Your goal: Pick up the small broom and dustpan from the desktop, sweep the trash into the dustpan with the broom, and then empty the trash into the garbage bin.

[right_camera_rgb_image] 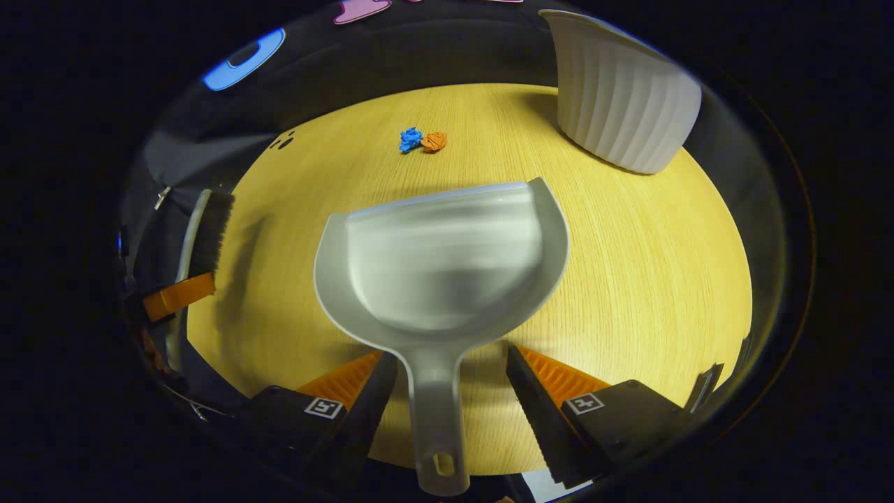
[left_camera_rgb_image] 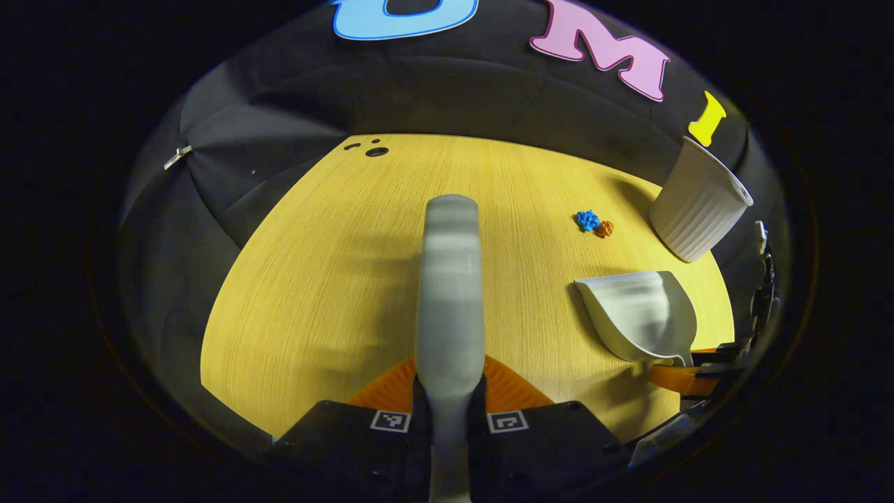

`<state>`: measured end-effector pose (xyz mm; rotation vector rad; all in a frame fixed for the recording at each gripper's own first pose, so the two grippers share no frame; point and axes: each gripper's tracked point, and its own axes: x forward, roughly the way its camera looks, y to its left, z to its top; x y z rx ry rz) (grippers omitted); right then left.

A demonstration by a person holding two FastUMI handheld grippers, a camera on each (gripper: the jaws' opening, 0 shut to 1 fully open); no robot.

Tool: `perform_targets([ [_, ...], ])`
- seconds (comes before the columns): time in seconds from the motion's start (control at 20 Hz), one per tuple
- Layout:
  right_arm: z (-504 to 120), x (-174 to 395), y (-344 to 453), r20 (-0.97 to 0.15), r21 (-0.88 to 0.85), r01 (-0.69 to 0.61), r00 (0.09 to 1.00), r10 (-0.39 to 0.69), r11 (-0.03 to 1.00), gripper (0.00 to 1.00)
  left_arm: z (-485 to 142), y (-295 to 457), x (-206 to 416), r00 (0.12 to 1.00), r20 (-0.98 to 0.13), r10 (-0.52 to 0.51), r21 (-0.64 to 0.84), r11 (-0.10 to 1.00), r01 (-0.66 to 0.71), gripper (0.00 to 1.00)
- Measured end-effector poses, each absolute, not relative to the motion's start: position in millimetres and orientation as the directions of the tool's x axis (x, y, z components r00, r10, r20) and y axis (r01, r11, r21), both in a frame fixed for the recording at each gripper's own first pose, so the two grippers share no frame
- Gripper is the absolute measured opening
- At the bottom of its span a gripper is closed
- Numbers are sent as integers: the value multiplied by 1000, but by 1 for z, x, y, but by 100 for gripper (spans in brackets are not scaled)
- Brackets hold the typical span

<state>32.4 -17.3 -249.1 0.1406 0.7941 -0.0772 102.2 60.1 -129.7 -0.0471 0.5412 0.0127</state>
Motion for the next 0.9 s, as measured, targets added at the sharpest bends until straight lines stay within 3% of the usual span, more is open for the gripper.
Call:
perform_targets([
  [0.1, -254, 36, -16, -731, 96, 136, 682, -22, 986, 96, -130, 60, 99, 856, -517, 0, -44, 999, -27, 26],
  [0.25, -252, 39, -17, -730, 71, 137, 682, -43, 988, 84, -131, 62, 94, 855, -519, -1, -41, 999, -24, 26],
  [0.3, -255, 40, -17, -733, 62, 135, 679, -47, 989, 67, -131, 63, 93, 854, -521, -1, -38, 999, -22, 25],
  [0.35, -255, 39, -17, -735, 61, 137, 677, -48, 989, 66, -131, 63, 93, 853, -522, -2, -36, 999, -19, 26],
  [0.4, -256, 40, -17, -742, 68, 140, 670, -44, 988, 46, -130, 64, 92, 852, -523, -1, -31, 999, -18, 26],
  [0.5, -254, 39, -16, -749, 89, 134, 663, -23, 987, 36, -131, 68, 95, 852, -523, 3, -24, 1000, -18, 26],
  [0.75, -254, 39, -17, -749, 123, 103, 662, 24, 987, 40, -136, 69, 110, 843, -538, -5, -9, 1000, 0, 26],
  [0.8, -254, 38, -19, -751, 118, 95, 660, 26, 988, 35, -136, 68, 115, 840, -542, -10, -3, 1000, 9, 26],
  [0.9, -252, 33, -22, -748, 103, 75, 663, 27, 992, 35, -133, 62, 131, 838, -546, -21, 9, 999, 30, 26],
])
